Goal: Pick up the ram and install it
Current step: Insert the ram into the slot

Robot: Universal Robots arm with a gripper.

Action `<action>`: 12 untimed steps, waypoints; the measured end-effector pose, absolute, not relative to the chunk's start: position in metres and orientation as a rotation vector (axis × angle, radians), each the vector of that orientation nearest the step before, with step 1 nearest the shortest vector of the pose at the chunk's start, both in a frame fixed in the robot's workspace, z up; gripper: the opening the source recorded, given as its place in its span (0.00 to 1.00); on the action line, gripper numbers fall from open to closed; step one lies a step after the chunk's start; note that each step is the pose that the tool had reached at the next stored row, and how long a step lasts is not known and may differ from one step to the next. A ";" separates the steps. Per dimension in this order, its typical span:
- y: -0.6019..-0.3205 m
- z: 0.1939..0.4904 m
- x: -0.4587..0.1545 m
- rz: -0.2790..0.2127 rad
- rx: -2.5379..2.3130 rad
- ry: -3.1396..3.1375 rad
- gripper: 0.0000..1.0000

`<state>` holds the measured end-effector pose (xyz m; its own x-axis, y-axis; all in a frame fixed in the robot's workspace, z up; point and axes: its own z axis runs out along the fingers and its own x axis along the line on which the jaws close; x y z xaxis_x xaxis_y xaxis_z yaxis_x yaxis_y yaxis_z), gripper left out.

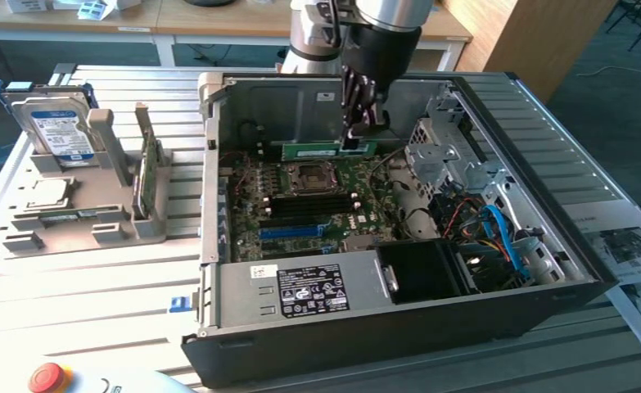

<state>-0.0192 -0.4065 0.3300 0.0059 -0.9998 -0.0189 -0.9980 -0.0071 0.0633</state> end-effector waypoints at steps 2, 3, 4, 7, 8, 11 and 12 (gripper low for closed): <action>-0.406 0.327 -0.019 -0.090 2.205 -2.191 0.12; -0.406 0.326 -0.019 -0.090 2.205 -2.191 0.12; -0.406 0.324 -0.019 -0.090 2.205 -2.191 0.12; -0.405 0.307 -0.020 -0.090 2.205 -2.191 0.12; -0.405 0.303 -0.020 -0.090 2.205 -2.191 0.12; -0.405 0.299 -0.020 -0.090 2.205 -2.191 0.12; -0.405 0.297 -0.020 -0.090 2.205 -2.191 0.12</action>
<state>-0.0204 -0.4046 0.2974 0.0059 -0.9998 -0.0190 -0.9980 -0.0071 0.0633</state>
